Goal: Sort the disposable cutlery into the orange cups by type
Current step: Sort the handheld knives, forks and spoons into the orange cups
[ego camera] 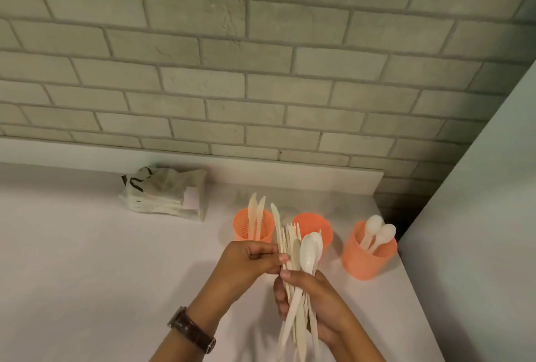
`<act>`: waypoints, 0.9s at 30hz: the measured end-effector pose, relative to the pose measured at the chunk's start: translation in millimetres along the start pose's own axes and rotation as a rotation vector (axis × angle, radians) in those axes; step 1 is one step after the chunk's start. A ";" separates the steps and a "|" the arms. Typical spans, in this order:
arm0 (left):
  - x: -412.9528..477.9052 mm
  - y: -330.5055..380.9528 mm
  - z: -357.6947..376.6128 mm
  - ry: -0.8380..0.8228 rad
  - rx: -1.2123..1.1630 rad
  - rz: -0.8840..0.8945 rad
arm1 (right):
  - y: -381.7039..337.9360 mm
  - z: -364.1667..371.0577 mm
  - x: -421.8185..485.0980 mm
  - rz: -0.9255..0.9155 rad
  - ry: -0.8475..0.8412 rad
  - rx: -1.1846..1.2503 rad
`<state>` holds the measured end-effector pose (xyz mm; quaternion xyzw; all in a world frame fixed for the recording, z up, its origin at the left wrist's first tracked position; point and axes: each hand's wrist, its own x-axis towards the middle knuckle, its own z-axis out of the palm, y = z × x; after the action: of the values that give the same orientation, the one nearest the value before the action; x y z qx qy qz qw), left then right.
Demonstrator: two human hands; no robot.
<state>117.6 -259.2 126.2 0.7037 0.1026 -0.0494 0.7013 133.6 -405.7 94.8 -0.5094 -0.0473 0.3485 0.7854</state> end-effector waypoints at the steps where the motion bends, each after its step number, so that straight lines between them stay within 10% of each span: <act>1: 0.5 0.0 0.7 0.003 -0.007 0.005 | -0.3 1.7 0.1 -0.005 0.019 0.020; 14: -12.4 -36.6 31.6 -0.029 -0.993 -0.434 | -46.4 33.6 0.4 -0.564 0.480 -0.210; 27: -15.8 -10.9 43.2 0.024 -1.164 -0.375 | -65.7 52.2 2.2 -0.654 0.511 -0.128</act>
<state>103.1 -303.5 118.4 0.1757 0.2426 -0.1000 0.9488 145.6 -380.0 173.8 -0.5853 -0.0316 -0.0606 0.8079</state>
